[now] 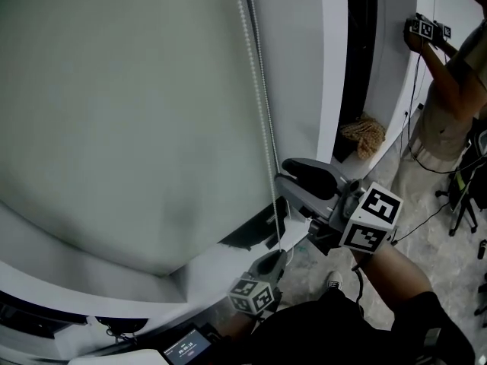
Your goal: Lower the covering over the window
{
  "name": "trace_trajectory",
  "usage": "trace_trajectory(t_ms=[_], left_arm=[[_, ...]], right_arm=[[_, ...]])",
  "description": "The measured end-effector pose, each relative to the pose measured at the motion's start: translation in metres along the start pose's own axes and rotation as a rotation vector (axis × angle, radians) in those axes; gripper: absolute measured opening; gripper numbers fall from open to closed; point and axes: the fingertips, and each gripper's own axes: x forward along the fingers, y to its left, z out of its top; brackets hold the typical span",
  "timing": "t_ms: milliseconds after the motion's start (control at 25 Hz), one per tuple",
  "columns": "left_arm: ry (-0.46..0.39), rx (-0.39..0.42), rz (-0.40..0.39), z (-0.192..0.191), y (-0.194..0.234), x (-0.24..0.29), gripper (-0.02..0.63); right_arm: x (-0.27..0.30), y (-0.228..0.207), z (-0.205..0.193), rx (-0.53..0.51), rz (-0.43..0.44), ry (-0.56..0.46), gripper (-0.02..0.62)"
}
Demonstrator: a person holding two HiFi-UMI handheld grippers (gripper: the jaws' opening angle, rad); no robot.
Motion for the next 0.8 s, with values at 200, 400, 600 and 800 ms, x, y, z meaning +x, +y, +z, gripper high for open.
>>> trace_trajectory(t_ms=[200, 400, 600, 800], left_arm=[[0.021, 0.063, 0.047, -0.008, 0.003, -0.007, 0.033], [0.084, -0.007, 0.123, -0.056, 0.023, -0.047, 0.055], [0.060, -0.042, 0.202, -0.069, 0.012, -0.071, 0.054], [-0.044, -0.029, 0.235, -0.046, -0.041, -0.080, 0.054]], right_arm=[[-0.028, -0.028, -0.026, 0.085, -0.122, 0.023, 0.082], [-0.081, -0.037, -0.086, 0.269, -0.296, 0.062, 0.041], [-0.123, -0.009, -0.152, 0.327, -0.296, 0.213, 0.031], [-0.169, 0.044, -0.209, 0.306, -0.159, 0.384, 0.025]])
